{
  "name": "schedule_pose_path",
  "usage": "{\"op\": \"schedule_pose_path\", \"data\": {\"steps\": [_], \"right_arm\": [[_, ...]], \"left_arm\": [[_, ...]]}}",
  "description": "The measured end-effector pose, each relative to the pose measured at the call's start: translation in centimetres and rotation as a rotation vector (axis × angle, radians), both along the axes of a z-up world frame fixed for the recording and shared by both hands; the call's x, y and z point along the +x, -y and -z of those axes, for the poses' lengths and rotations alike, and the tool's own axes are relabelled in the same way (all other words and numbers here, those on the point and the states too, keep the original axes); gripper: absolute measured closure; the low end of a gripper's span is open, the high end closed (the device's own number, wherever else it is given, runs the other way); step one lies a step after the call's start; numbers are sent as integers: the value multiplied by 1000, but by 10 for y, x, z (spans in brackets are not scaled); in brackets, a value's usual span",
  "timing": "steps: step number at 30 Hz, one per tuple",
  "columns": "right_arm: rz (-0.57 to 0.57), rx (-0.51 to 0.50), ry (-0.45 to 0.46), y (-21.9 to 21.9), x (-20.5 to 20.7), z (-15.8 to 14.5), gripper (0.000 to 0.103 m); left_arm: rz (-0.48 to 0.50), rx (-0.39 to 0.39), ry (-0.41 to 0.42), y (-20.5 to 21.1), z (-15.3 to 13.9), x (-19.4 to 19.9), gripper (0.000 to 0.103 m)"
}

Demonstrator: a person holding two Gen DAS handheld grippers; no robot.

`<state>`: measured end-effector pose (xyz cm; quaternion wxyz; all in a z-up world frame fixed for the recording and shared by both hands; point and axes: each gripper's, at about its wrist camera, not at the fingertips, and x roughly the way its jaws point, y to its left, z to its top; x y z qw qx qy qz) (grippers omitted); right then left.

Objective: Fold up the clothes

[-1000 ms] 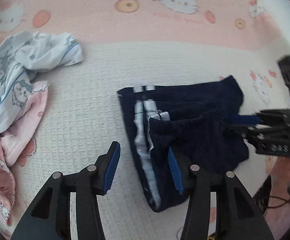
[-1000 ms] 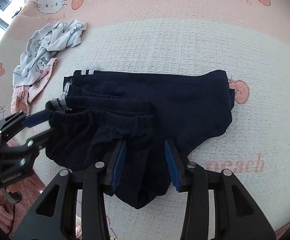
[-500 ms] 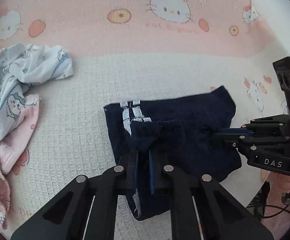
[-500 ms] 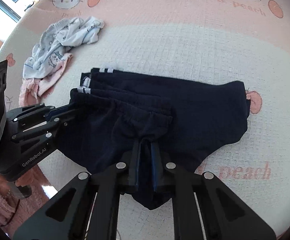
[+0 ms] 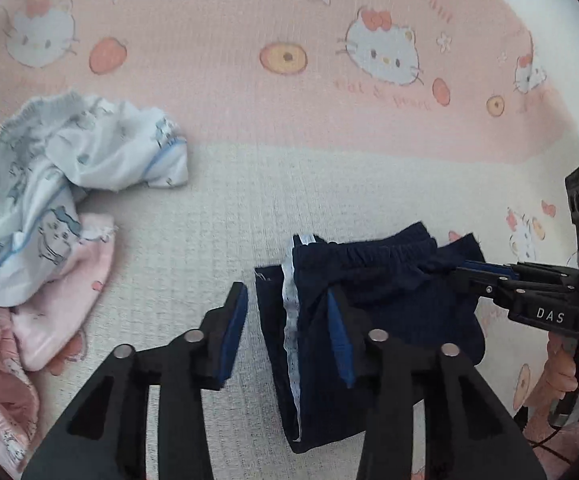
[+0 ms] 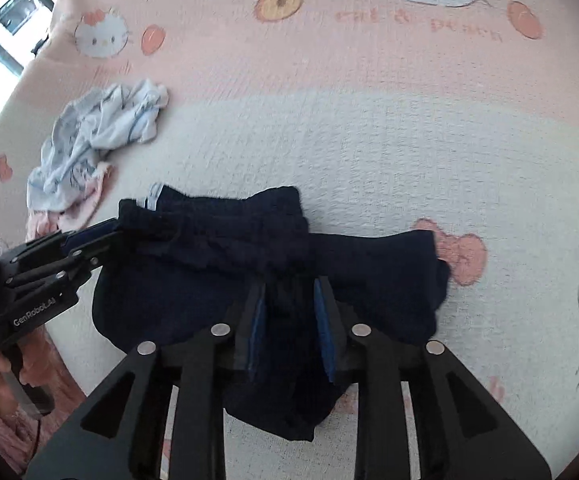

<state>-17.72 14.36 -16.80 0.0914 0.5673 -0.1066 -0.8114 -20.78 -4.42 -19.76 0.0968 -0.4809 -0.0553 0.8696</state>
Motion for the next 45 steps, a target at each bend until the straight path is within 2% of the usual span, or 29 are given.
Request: {"op": "schedule_pose_path", "data": {"steps": [3,5,7,10,12,15,17,18,21,23,25,26,28,29,30,31,32,33,34,35,40,45], "right_arm": [[51,-14,-20,-13,16,-12,76],[61,-17,-22,-18,27,-18,76],[-1,4,7,-6,38,-12,76],[-28,30,58,3,47,8,77],[1,56,65,1,47,14,80],[38,83,3,-4,52,-9,74],[34,67,-47,-3,59,-27,74],[27,54,-40,-2,61,-29,74],[55,57,16,-5,66,-16,73],[82,45,63,-10,71,-1,73],[93,-25,95,-14,74,10,72],[102,-55,94,-16,75,13,70],[128,-89,74,-18,76,15,67],[134,-105,71,-19,76,15,64],[135,-117,63,-19,76,15,64],[137,-130,55,-19,76,15,64],[133,-138,48,-19,76,15,66],[122,-140,43,-17,77,15,70],[106,-136,42,-15,77,15,90],[84,-124,44,-12,77,15,93],[43,-32,49,-5,85,3,96],[13,-1,67,-11,103,-4,96]], "left_arm": [[38,11,-60,-2,-13,11,58],[82,29,-35,-9,-6,15,58],[110,18,16,-23,9,9,58],[64,-92,65,-29,28,-2,58],[-10,-50,108,-15,30,-13,58],[-35,194,109,5,11,-5,56],[-40,209,130,6,4,9,55],[-60,164,158,5,5,17,55],[-130,129,275,8,25,43,55],[-163,188,333,12,44,61,55],[-158,177,319,10,46,71,55],[-152,163,298,7,43,74,55],[-161,185,275,7,40,71,57],[-166,215,269,9,40,70,64],[-171,242,262,10,41,69,68],[-168,237,259,9,42,69,69],[-165,231,257,8,44,68,74],[-151,223,265,5,48,69,84],[-129,221,270,3,49,69,87],[-104,213,270,0,48,71,90],[-101,186,237,3,31,86,91],[-68,142,267,8,25,97,94]]}}
